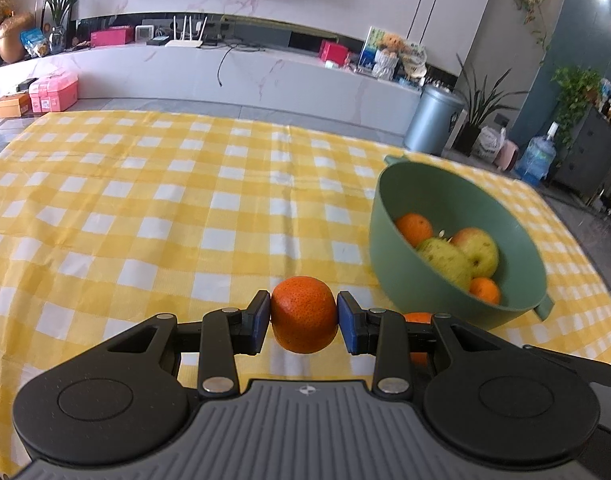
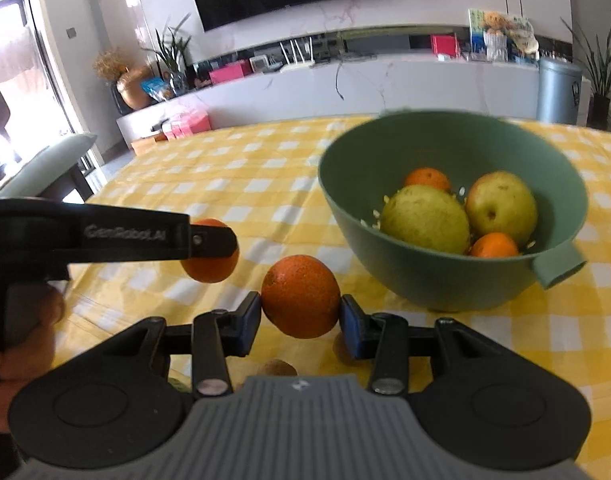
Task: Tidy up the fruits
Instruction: 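Carry both oranges over the green bowl and open both tools inside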
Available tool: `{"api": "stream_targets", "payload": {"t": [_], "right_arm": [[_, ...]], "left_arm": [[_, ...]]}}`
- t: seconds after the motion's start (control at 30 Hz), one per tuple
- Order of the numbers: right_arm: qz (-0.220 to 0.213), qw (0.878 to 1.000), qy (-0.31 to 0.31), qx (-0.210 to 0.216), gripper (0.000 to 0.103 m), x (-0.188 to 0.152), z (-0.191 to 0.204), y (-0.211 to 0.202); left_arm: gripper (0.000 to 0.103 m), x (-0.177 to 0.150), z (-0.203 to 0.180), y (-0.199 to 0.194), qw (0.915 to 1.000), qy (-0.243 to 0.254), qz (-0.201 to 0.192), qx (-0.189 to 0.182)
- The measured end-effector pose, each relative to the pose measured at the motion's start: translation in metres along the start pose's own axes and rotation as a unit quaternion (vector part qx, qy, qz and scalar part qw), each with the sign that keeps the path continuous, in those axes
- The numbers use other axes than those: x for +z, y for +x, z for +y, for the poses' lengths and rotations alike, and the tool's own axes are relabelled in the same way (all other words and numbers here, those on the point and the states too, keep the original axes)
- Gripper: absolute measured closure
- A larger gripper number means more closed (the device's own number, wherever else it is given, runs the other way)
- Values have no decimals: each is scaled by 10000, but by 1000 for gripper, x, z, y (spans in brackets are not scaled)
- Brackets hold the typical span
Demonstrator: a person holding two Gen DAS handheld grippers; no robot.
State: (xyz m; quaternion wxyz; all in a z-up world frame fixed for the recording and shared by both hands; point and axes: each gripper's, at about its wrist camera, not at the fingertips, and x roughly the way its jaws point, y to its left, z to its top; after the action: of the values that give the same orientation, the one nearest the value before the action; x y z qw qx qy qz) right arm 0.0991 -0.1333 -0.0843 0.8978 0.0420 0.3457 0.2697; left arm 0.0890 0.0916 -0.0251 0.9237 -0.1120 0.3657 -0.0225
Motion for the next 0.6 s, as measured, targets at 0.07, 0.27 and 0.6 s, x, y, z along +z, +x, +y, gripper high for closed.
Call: {"api": "stream_targets", "payload": {"t": [0.07,0.27,0.6], "right_arm": [[-188,9998,-45,14,63,1,0,-12],[-819,9962,-235,-172,63,12,-5,-45],[-1034,9902,-463,-818,64,48,-36,-54]], "left_arm": [[63,2,-1,-4,10000,1,-92,-34],[63,13,-16,-17,9987,168,-452,-183],[63,41,-67,1,9927,969,-593,-403]]}}
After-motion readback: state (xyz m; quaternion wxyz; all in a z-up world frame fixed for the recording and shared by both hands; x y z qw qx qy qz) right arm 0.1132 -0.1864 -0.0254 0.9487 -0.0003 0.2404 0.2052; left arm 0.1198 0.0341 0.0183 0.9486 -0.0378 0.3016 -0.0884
